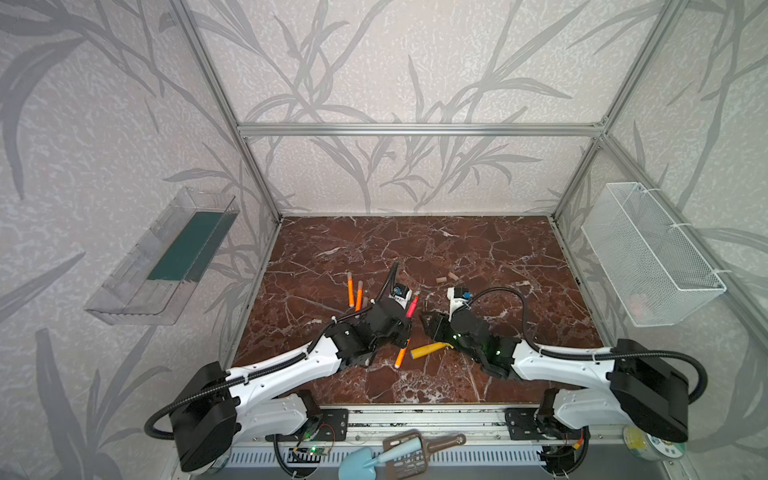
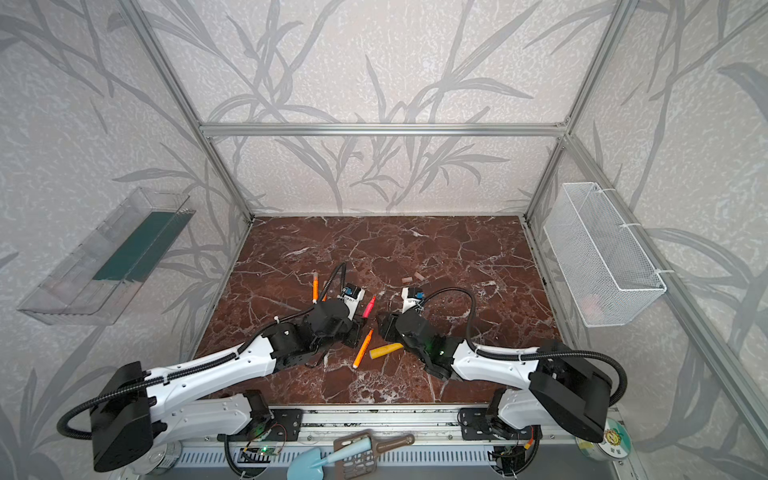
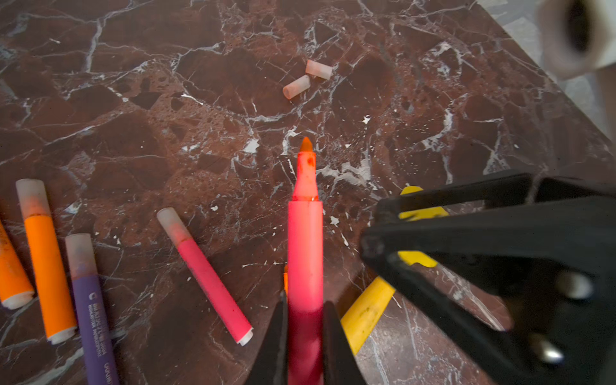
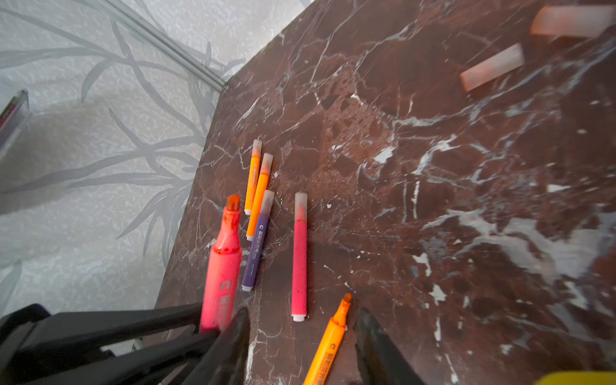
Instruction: Insert the pens into the pen caps
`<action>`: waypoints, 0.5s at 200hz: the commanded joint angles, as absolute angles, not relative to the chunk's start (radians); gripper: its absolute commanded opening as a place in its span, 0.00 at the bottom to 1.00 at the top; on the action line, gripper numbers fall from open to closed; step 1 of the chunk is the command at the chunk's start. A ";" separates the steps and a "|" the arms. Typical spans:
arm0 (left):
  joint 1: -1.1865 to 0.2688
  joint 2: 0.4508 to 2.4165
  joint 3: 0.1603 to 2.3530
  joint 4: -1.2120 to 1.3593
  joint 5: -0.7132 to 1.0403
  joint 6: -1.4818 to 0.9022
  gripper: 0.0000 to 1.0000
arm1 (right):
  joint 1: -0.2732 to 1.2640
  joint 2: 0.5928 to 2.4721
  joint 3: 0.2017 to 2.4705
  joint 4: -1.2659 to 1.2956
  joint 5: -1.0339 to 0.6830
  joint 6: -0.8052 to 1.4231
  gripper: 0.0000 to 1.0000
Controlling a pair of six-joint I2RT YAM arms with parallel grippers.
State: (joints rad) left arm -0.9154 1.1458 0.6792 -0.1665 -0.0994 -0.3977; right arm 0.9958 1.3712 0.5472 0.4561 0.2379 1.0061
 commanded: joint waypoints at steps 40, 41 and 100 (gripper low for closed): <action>-0.916 1.112 0.634 -0.149 -0.098 -0.391 0.12 | 1.017 1.429 0.606 0.590 0.182 1.026 0.48; -0.916 1.112 0.634 -0.149 -0.099 -0.391 0.12 | 1.017 1.428 0.604 0.590 0.183 1.026 0.48; -0.916 1.134 0.641 -0.145 -0.097 -0.394 0.12 | 1.017 1.386 0.560 0.625 0.218 1.023 0.48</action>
State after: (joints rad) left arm -0.9104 1.1259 0.6456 -0.1585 -0.1062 -0.3954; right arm 1.0122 1.4250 0.5751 0.5713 0.1936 1.0264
